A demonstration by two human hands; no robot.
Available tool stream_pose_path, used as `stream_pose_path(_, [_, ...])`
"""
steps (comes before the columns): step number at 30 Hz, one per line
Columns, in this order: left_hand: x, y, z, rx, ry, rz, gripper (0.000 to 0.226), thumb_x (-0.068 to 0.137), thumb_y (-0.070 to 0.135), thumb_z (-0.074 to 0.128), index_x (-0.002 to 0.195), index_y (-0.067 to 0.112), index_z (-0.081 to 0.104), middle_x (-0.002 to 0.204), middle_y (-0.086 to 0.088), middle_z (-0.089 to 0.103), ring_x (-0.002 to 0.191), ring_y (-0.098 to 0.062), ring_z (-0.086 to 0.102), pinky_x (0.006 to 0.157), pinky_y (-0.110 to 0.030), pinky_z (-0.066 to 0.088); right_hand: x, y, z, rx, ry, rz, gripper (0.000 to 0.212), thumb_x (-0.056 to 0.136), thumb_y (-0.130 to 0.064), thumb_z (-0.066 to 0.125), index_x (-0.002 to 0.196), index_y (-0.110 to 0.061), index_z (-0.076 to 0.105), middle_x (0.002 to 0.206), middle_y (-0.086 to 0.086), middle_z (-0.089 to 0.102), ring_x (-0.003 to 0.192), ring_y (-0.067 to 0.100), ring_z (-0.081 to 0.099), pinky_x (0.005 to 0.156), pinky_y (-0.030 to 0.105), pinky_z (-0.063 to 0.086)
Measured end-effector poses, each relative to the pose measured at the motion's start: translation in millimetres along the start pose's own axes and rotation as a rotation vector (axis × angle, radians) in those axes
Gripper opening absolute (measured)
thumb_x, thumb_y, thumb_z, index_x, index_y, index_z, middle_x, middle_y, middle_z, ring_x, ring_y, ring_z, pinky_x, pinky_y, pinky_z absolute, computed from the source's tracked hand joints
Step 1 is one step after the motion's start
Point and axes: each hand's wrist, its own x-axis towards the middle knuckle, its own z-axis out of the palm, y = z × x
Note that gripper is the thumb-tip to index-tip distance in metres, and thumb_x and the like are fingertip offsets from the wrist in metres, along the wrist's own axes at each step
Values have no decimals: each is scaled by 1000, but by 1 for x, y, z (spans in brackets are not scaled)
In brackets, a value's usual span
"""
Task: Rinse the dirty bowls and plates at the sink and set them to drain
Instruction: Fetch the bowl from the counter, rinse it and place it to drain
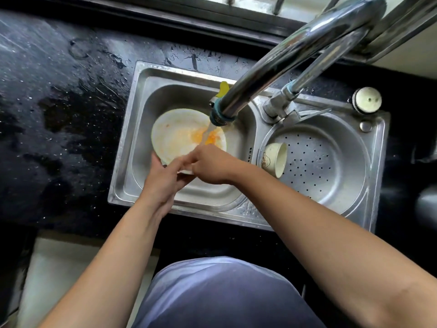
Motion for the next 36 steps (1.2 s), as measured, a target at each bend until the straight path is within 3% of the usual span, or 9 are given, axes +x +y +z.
stream_pose_path(2, [0, -1, -3, 39, 6, 2, 66, 90, -11, 51, 148, 21, 42, 136, -14, 63, 114, -31, 71, 75, -39, 66, 5, 11, -7, -200, 48, 108, 27, 96, -17, 47, 91, -5, 71, 88, 10, 68, 87, 31, 57, 62, 31, 43])
stream_pose_path(6, [-5, -8, 7, 94, -58, -11, 71, 90, -6, 55, 149, 31, 43, 118, -11, 75, 100, -33, 78, 76, -41, 66, 16, 1, -4, -72, 99, 46, 50, 95, -19, 52, 144, -20, 52, 133, 16, 64, 117, 33, 59, 97, 39, 49])
stream_pose_path(9, [1, -5, 2, 42, -5, 23, 59, 95, -3, 59, 146, 25, 46, 121, -10, 75, 101, -25, 78, 71, -38, 65, 6, 2, 6, 236, 0, -7, 37, 93, -25, 56, 126, -23, 72, 132, 7, 69, 123, 25, 60, 105, 38, 47])
stream_pose_path(12, [4, -3, -8, 80, 22, 26, 75, 85, -5, 55, 149, 32, 43, 124, -6, 69, 102, -25, 77, 72, -37, 65, 5, 21, -4, -26, -51, 104, 30, 91, -20, 51, 102, -12, 78, 105, 10, 74, 101, 28, 63, 72, 33, 47])
stream_pose_path(15, [-4, -11, 1, 157, -54, 8, 82, 76, 2, 60, 148, 38, 46, 115, -8, 75, 100, -29, 77, 77, -41, 65, 13, 13, -6, -266, 40, 114, 33, 95, -14, 46, 121, -8, 66, 115, 17, 69, 105, 34, 62, 77, 32, 46])
stream_pose_path(19, [-2, -13, 4, 52, -27, 15, 64, 89, 5, 68, 145, 28, 48, 127, -11, 73, 109, -30, 76, 78, -43, 65, 7, 4, 4, 52, 15, -23, 35, 94, -19, 55, 124, -17, 72, 122, 11, 72, 113, 30, 64, 98, 39, 50])
stream_pose_path(23, [4, -9, -6, 130, 4, 51, 78, 83, -7, 54, 150, 32, 44, 123, -9, 70, 103, -23, 76, 76, -42, 65, 6, 31, -6, -171, -26, 125, 26, 96, -22, 53, 99, -8, 75, 90, 7, 70, 87, 28, 59, 68, 33, 44])
stream_pose_path(30, [7, -8, 9, 54, -4, 61, 68, 86, -1, 63, 146, 27, 49, 126, -9, 73, 107, -27, 76, 73, -41, 65, 2, 16, -4, 54, 5, -34, 36, 92, -35, 57, 119, -24, 77, 117, 6, 76, 107, 25, 65, 94, 37, 52])
stream_pose_path(36, [1, -18, 7, 223, -23, 99, 83, 76, 6, 59, 148, 45, 45, 126, -3, 69, 110, -24, 72, 81, -47, 65, 19, 23, -18, -372, 137, 82, 32, 98, -16, 44, 124, -8, 62, 118, 16, 67, 106, 33, 62, 79, 33, 43])
